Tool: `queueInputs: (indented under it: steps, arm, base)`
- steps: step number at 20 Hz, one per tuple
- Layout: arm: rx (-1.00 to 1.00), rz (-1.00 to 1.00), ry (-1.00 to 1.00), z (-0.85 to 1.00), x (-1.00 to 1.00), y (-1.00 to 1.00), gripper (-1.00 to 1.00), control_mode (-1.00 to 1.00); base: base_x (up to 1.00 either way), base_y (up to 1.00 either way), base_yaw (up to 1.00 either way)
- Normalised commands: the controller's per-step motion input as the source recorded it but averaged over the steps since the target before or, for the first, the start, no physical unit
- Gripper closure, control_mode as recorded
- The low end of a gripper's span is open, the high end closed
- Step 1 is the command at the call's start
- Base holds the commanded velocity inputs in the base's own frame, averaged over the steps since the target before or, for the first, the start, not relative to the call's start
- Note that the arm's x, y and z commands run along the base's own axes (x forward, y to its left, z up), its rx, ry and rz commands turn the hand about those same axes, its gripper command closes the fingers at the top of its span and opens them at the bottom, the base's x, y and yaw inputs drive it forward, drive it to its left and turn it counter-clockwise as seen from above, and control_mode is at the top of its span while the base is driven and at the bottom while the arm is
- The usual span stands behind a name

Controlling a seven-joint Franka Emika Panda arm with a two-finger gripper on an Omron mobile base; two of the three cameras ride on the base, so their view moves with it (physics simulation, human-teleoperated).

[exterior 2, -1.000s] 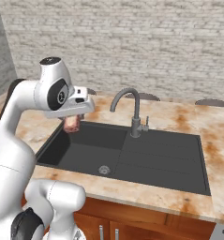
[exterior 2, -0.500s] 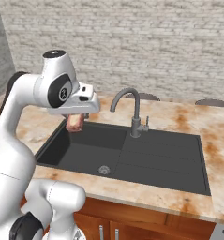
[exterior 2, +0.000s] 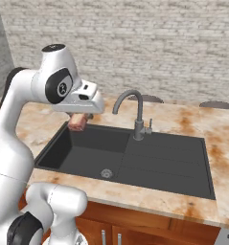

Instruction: Pick up the dish brush and bar soap from the sink, and place them back in the cabinet, and close the cabinet doors.

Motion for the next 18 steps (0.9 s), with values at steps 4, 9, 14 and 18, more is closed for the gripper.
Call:
queueInputs:
  steps: [4, 9, 14, 18]
  arm:
    - [0.01, -0.06, 0.00, 0.00, -0.28, -0.22, 1.00, -1.00]
    - [0.00, -0.01, -0.02, -0.03, -0.27, -0.09, 1.00, -1.00]
    - [0.00, 0.00, -0.01, -0.01, -0.22, 0.00, 1.00, -1.00]
    - [0.00, 0.00, 0.00, 0.00, -0.10, 0.00, 1.00, -1.00]
  base:
    - [0.00, 0.00, 0.00]
    - [0.00, 0.00, 0.00]
    - [0.00, 0.00, 0.00]
    - [0.00, 0.00, 0.00]
